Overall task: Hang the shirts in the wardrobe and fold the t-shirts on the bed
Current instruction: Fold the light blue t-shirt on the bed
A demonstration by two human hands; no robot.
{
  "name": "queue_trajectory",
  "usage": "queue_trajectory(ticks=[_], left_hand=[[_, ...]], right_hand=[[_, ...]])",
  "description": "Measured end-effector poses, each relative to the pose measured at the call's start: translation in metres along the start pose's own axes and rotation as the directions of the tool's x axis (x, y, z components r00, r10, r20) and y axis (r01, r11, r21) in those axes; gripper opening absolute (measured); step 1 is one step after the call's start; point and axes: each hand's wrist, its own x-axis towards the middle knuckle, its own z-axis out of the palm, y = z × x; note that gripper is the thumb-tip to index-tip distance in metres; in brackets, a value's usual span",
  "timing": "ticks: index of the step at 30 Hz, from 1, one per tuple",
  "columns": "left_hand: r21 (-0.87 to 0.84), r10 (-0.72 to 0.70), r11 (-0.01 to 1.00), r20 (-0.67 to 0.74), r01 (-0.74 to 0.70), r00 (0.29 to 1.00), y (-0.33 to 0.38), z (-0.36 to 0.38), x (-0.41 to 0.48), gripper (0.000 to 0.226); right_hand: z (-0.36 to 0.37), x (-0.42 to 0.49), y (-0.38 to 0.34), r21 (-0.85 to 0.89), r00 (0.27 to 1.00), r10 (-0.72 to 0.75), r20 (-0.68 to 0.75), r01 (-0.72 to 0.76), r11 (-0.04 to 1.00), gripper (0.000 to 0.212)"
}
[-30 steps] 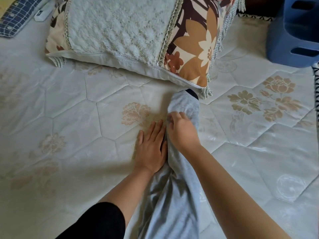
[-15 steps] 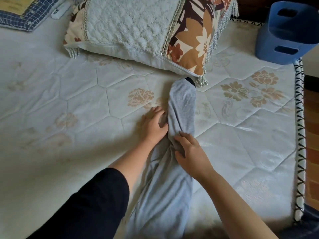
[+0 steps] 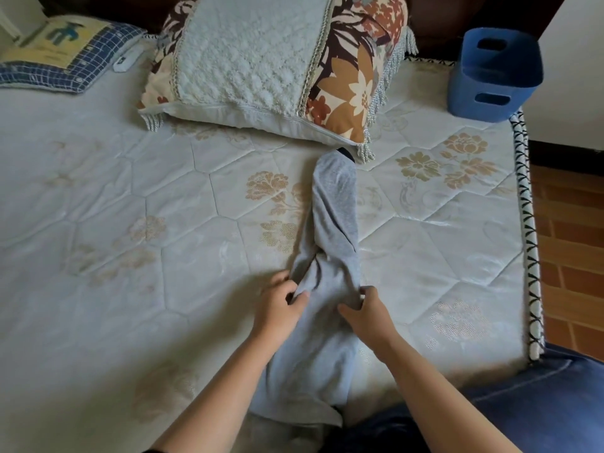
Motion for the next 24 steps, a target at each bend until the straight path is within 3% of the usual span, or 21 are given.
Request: queue_trajectory(ticks=[2, 4, 7, 13, 16, 18, 21, 24], left_hand=[[-0.132, -0.026, 0.991, -0.149, 0.006, 0.989, 0.007, -0.008, -0.013, 0.039], [-0.201, -0.091, 0.978, -0.182, 0.053, 0.979, 0.008, -0.016, -0.024, 0.039], [-0.216, -0.279, 0.944, -0.112, 0.250, 0.954, -0.001, -0.022, -0.032, 0.043], [-0.254, -0.314, 0.914, 0.051, 0.316, 0.948, -0.009, -0.023, -0.037, 0.039], [-0.170, -0.288, 0.916, 0.356, 0.365, 0.889, -0.003, -0.030, -0.041, 0.024], [-0.090, -0.295, 0.923, 0.458, 0.374, 0.838, -0.005, -0.036, -0.043, 0.016], [-0.077, -0.343, 0.912, 0.396, 0.403, 0.852, -0.015, -0.042, -0.046, 0.021], [0.109, -0.387, 0.922, 0.329, 0.372, 0.862, -0.026, -0.045, -0.055, 0.036]], right_hand=[[0.001, -0.006, 0.004, -0.004, 1.000, -0.020, -0.001, 0.020, 1.000, 0.047], [0.001, -0.010, 0.006, -0.002, 1.000, -0.022, 0.013, 0.022, 1.000, 0.044], [0.002, -0.012, 0.011, -0.026, 0.999, -0.031, 0.019, 0.031, 0.999, 0.043], [0.002, -0.017, 0.016, -0.072, 0.990, -0.010, 0.143, 0.020, 0.997, 0.037], [0.004, -0.021, 0.019, -0.108, 0.975, 0.022, 0.221, 0.002, 0.994, 0.024], [0.005, -0.022, 0.021, -0.112, 0.969, 0.030, 0.245, -0.003, 0.994, 0.022], [0.006, -0.024, 0.026, -0.033, 0.966, 0.048, 0.254, -0.040, 0.999, 0.019], [0.005, -0.026, 0.030, 0.061, 0.962, 0.078, 0.263, -0.097, 0.993, 0.012]])
